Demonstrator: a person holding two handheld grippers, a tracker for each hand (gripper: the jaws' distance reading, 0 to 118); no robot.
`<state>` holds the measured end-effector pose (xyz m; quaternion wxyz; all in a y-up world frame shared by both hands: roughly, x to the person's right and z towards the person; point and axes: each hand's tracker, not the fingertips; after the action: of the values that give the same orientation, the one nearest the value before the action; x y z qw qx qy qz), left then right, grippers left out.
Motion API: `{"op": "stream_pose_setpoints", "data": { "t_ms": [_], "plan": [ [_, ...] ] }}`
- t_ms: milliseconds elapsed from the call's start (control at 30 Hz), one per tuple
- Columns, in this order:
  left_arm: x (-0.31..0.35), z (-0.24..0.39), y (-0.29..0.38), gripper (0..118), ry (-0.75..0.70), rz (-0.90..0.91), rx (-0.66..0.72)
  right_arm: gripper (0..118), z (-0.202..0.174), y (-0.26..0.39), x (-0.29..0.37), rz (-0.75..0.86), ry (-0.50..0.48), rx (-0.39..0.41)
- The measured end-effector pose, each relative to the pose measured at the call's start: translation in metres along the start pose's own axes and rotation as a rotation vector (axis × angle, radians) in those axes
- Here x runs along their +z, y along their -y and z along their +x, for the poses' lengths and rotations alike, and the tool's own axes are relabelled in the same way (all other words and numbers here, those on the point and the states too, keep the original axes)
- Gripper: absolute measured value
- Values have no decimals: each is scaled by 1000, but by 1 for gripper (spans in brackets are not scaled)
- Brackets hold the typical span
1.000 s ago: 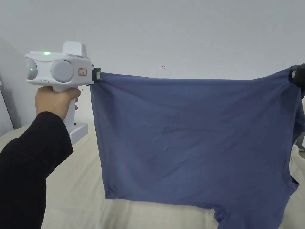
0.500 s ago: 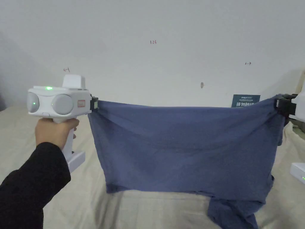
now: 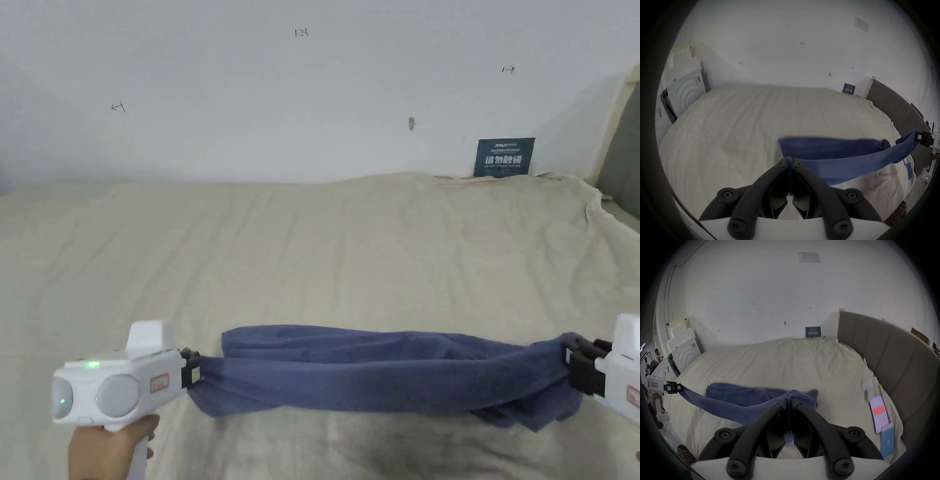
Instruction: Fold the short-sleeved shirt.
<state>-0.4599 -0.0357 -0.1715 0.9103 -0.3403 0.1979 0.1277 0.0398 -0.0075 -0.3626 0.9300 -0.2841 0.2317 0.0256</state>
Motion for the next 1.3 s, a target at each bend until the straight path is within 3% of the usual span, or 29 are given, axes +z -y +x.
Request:
{"op": "stream_pose_setpoints", "data": {
  "t_ms": [333,667,1167,1300],
  "plan": [
    [51,-8,116,0,-31,-126,69,3,-3,111,71,-104,1,-54],
    [99,-17,177,0,-49,-165,140,3,2,170,124,-150,15,-39],
    [66,-14,216,1,-122,-237,116,3,4,232,72,-345,100,-54],
    [69,-14,214,2,-131,-235,156,4,1,238,75,-329,99,-68]
  ]
}}
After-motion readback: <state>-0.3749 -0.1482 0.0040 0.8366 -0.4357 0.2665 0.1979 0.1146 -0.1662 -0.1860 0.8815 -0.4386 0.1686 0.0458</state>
